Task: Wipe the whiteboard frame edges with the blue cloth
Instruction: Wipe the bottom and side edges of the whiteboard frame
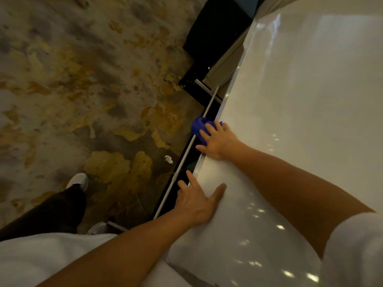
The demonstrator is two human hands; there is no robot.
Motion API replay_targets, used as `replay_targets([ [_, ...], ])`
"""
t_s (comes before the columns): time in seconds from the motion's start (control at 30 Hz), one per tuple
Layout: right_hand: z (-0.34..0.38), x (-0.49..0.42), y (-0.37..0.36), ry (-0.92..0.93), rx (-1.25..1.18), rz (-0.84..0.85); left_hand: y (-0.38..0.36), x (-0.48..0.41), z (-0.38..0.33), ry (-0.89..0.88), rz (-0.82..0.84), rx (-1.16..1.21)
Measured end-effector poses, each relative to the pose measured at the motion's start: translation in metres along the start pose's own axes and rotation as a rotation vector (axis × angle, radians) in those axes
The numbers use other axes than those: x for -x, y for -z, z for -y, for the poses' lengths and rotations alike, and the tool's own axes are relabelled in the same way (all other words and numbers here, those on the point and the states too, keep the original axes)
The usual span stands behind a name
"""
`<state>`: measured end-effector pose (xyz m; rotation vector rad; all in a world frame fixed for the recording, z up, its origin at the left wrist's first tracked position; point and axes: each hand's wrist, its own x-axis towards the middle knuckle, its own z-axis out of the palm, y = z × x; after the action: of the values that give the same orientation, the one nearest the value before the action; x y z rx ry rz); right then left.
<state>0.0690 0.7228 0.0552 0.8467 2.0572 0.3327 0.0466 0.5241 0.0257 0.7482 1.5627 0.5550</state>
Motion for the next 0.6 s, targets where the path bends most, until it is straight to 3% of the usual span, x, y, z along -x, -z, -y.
replay_targets([
  [0.17,0.018,0.022,-0.008,0.318,-0.048,0.102,0.001,-0.001,-0.004,0.068,0.020,0.027],
  [0.37,-0.026,-0.006,0.017,-0.035,0.038,-0.004,0.014,-0.011,-0.019,0.053,0.034,-0.006],
  [0.53,0.009,-0.013,-0.016,0.389,0.000,0.049,0.016,-0.047,-0.045,0.224,0.131,0.131],
  [0.6,-0.015,-0.028,-0.017,0.359,0.019,0.025,0.020,-0.067,-0.059,0.281,0.181,0.187],
])
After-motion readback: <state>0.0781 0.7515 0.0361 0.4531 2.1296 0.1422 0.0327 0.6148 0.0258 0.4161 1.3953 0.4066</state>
